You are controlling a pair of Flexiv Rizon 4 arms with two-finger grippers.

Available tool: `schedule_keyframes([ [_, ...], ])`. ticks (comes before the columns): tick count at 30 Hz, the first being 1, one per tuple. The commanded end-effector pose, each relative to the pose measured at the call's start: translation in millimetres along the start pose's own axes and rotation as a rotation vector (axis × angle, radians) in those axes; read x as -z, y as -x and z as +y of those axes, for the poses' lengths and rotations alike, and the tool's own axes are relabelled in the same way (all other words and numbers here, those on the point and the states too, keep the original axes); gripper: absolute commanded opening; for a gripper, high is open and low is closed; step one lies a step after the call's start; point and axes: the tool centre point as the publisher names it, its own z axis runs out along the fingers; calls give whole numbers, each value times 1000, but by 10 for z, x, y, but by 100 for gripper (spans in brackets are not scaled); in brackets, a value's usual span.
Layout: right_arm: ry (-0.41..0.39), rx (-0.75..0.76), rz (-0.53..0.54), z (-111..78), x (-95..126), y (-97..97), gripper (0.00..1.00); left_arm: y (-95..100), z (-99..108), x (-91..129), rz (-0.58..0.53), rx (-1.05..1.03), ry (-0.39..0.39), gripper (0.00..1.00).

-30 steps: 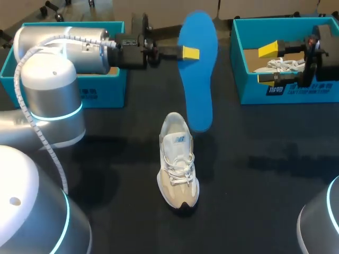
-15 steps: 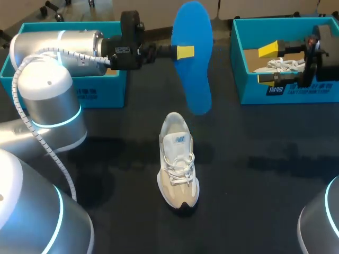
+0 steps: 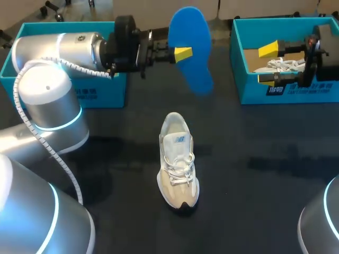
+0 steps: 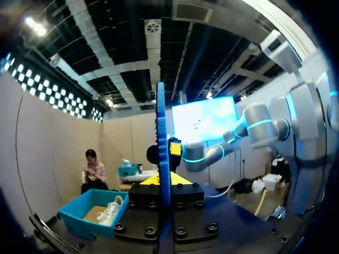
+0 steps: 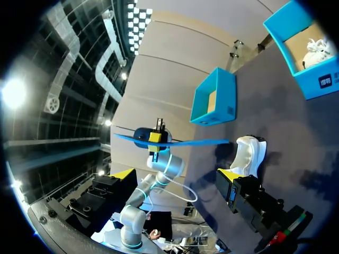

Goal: Take the shoe out of the shoebox, open the shoe tongue, remove and reinsert the insole, then place the shoe into the shoebox

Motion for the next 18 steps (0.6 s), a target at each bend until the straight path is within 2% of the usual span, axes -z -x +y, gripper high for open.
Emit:
schedule_keyframes([
  [1, 0, 0, -1, 5, -18, 4, 100, 30, 5, 21, -7, -275, 27, 0],
  [4, 0, 0, -1, 5, -18, 4, 100, 41, 2, 27, -21, -347, 33, 0],
  [18, 0, 0, -1, 5, -18, 4, 100, 41, 2, 27, -21, -347, 33, 0],
])
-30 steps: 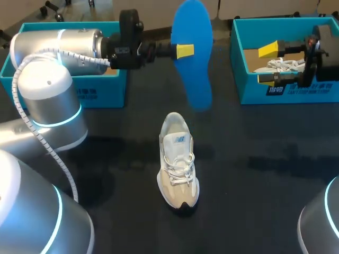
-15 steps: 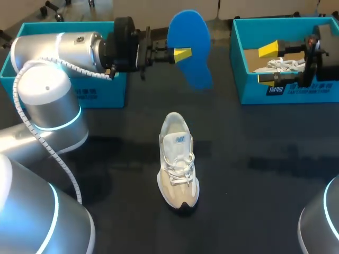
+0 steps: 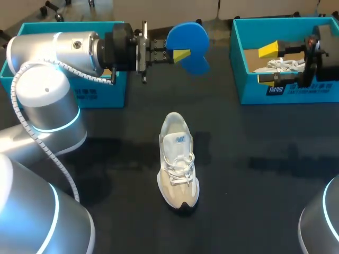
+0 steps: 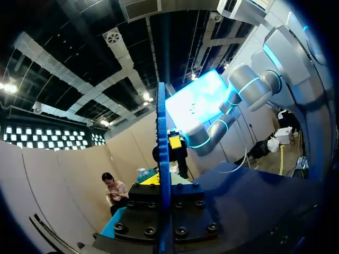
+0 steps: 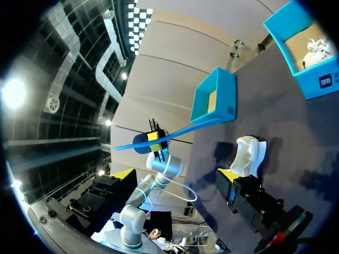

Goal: Take the shoe out of the shoebox, open the shoe tongue, remove and reinsert the insole, then place the shoe into the shoebox

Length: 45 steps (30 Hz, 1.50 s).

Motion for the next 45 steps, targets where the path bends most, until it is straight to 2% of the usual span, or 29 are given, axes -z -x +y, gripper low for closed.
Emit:
schedule_keyframes([
  [1, 0, -1, -3, 7, -19, -1, 100, -1, 2, -6, -1, 0, 0, 0],
  [4, 0, -1, -3, 7, -19, -1, 100, -1, 2, -6, -1, 0, 0, 0],
  [16, 0, -1, -3, 7, -19, -1, 100, -68, 54, 29, 86, -505, -16, 0],
  [30, 0, -1, -3, 7, -19, -1, 100, -20, 184, 77, -10, -865, 35, 0],
  [45, 0, -1, -3, 7, -19, -1, 100, 39, 303, 84, 7, -1124, 67, 0],
])
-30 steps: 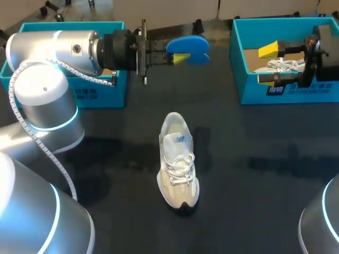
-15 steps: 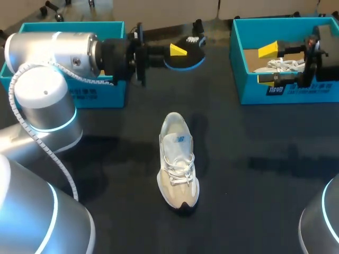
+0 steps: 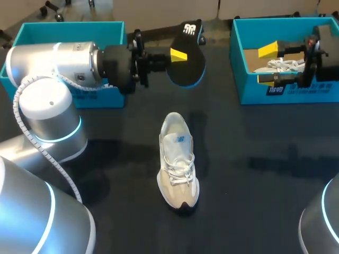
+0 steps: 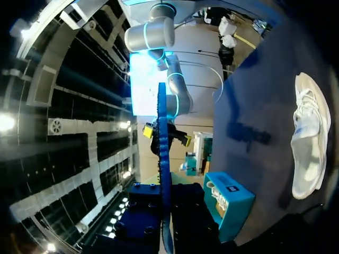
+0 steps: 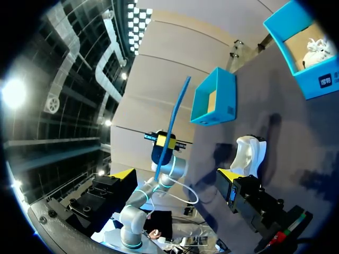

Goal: Take the shoe out of the shoebox, open the shoe tongue, remove and reinsert the insole, then place the shoe into the shoebox

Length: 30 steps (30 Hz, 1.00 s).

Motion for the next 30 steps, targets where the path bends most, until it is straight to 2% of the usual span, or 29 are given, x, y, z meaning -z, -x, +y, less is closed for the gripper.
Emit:
schedule_keyframes([
  [1, -1, -1, -1, 12, -15, 1, 100, -31, 34, -15, -1, -38, 1, 0],
  [11, -30, -4, -5, 93, -193, 22, 100, -96, 99, -86, 6, -88, 15, 0],
  [22, -88, -30, 13, 195, -457, 40, 100, -185, 117, -327, -2, -95, 4, 0],
  [30, -114, -34, 14, 241, -525, 41, 100, -212, 132, -504, -15, -92, 7, 0],
])
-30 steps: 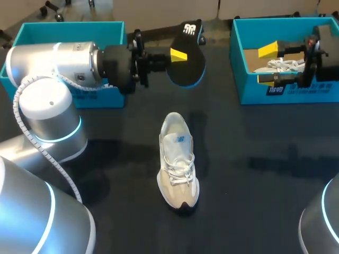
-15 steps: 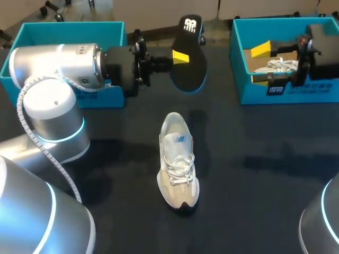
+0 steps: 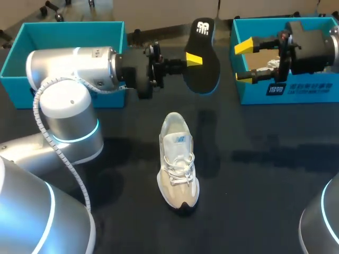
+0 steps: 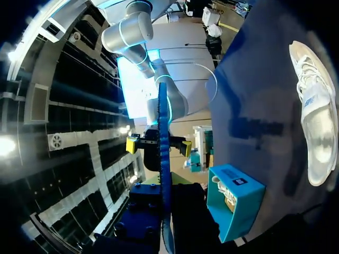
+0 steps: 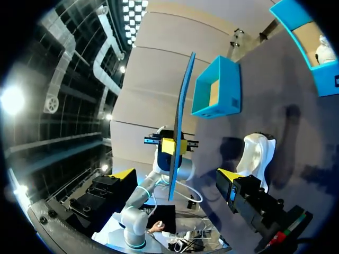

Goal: Take the shoe out of the shoebox, open the shoe tongue, remove and reinsert the insole, then place the shoe into the shoebox

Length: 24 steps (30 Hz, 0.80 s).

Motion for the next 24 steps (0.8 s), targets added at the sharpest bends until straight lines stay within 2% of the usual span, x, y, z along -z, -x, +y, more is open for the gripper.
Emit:
schedule_keyframes([
  [1, -28, -2, -3, 84, -53, 6, 100, -36, 41, -170, -9, 0, 4, 0],
  [9, -59, -12, 3, 93, -141, 16, 99, -71, 97, -349, -8, -1, 12, 0],
  [15, -61, -15, 10, 87, -176, 35, 82, -61, 148, -471, -23, 5, 35, 0],
  [17, -62, -15, 12, 86, -188, 38, 80, -52, 158, -498, -26, 6, 38, 0],
  [19, -62, -15, 15, 85, -195, 42, 73, -34, 164, -525, -31, 5, 40, 0],
  [23, -59, -13, 18, 86, -200, 46, 50, -10, 177, -556, -41, 5, 45, 0],
  [24, -59, -12, 18, 86, -200, 47, 49, -5, 180, -560, -44, 5, 48, 0],
])
